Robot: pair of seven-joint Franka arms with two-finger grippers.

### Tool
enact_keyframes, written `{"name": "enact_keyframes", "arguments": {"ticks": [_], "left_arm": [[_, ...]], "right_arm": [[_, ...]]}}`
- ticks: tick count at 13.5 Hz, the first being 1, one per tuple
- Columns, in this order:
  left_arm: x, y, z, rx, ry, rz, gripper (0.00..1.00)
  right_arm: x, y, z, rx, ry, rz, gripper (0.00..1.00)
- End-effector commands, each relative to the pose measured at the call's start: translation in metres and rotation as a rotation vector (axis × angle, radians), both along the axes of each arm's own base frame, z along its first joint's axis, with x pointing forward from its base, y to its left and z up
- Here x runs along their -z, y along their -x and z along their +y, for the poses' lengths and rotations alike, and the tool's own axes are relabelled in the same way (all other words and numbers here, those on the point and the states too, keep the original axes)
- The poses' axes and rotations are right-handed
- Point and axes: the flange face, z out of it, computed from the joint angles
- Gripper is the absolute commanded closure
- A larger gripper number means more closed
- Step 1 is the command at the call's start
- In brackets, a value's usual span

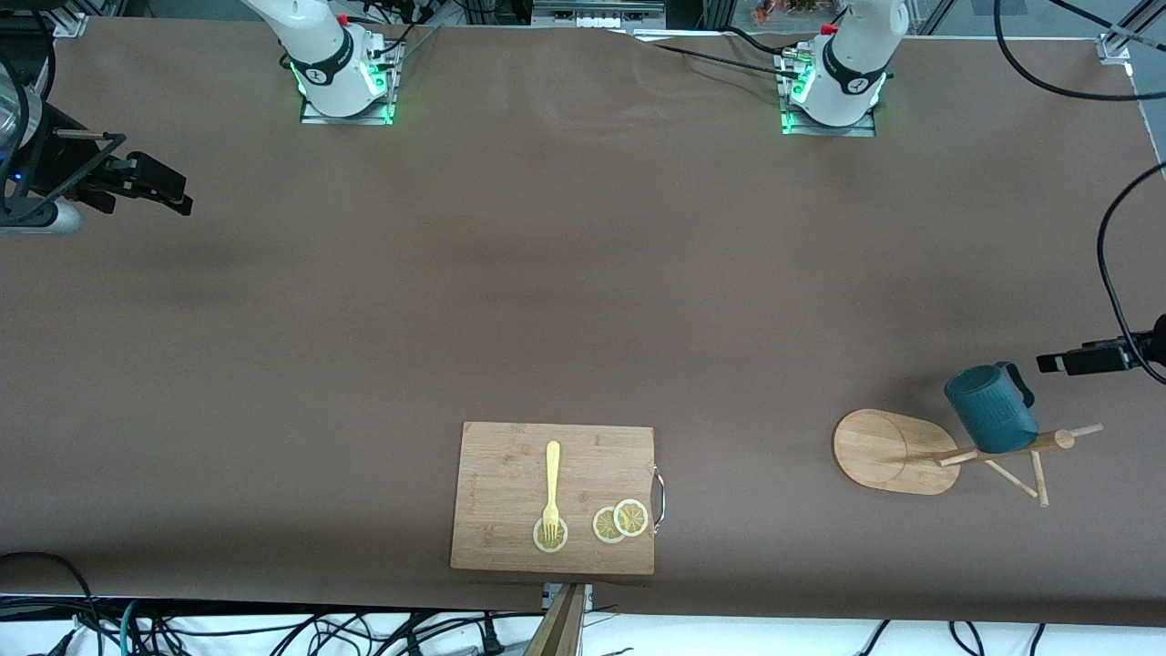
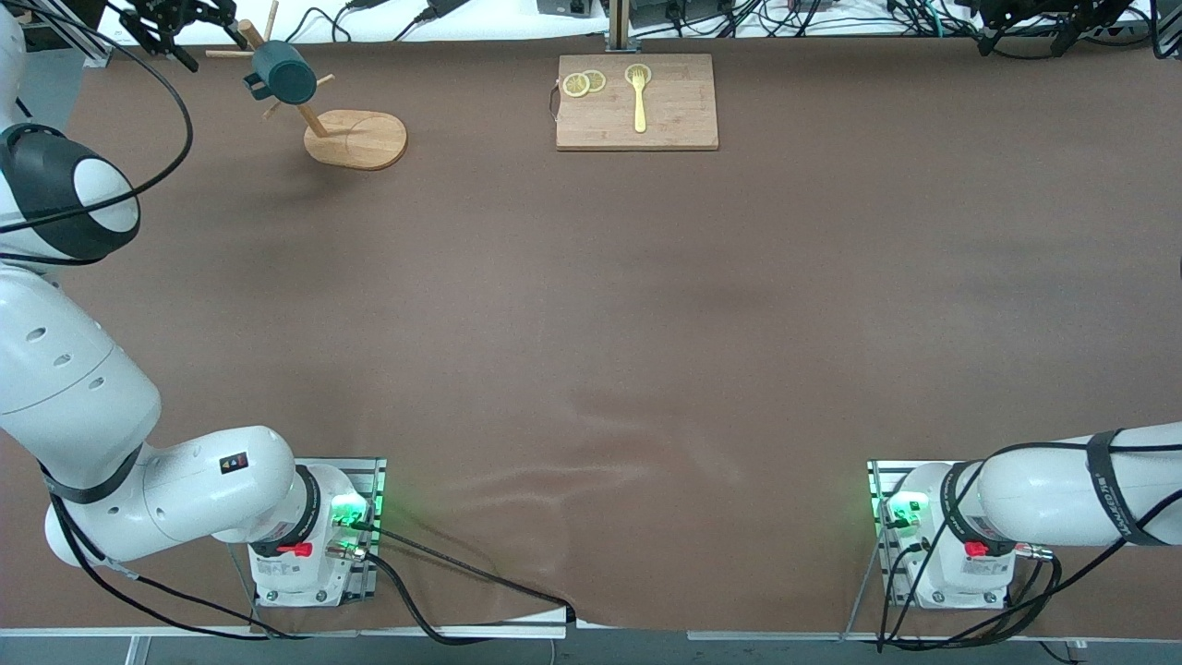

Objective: Pass cup and hang on rack
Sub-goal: 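Open the left gripper and withdraw it up from the rack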

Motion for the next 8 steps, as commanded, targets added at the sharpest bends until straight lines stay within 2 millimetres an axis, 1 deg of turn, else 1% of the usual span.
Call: {"name": "enact_keyframes", "arguments": {"ticks": [1, 2, 3, 4, 6, 7, 8], "left_arm": [[-0.034, 0.014, -0.060, 0.167, -0.154, -0.017, 0.00], [-0.041, 0.017, -0.081, 0.203, -0.179, -0.022, 0.00], [-0.048, 0.023, -0.095, 0.226, -0.196, -0.026, 0.00], [-0.055, 0.031, -0.113, 0.257, -0.218, -0.031, 0.00], [-0.072, 0.048, -0.128, 0.285, -0.234, -0.099, 0.00], [-0.073, 0.053, -0.136, 0.352, -0.234, -0.128, 0.00], [-0.080, 0.059, -0.148, 0.428, -0.243, -0.155, 0.00]], "right_arm": [[-0.005, 0.001, -0.001, -0.010, -0.005, 0.004, 0.00], [-0.005, 0.001, -0.001, -0.008, -0.005, 0.004, 0.00], [-0.005, 0.001, -0.002, -0.008, -0.005, 0.003, 0.00], [-0.005, 0.001, -0.002, -0.008, -0.005, 0.003, 0.00], [-0.004, 0.002, -0.002, -0.008, -0.005, 0.007, 0.00], [-0.004, 0.002, -0.002, -0.005, -0.005, 0.010, 0.00], [-0.003, 0.004, -0.003, -0.004, -0.004, 0.027, 0.00]]}}
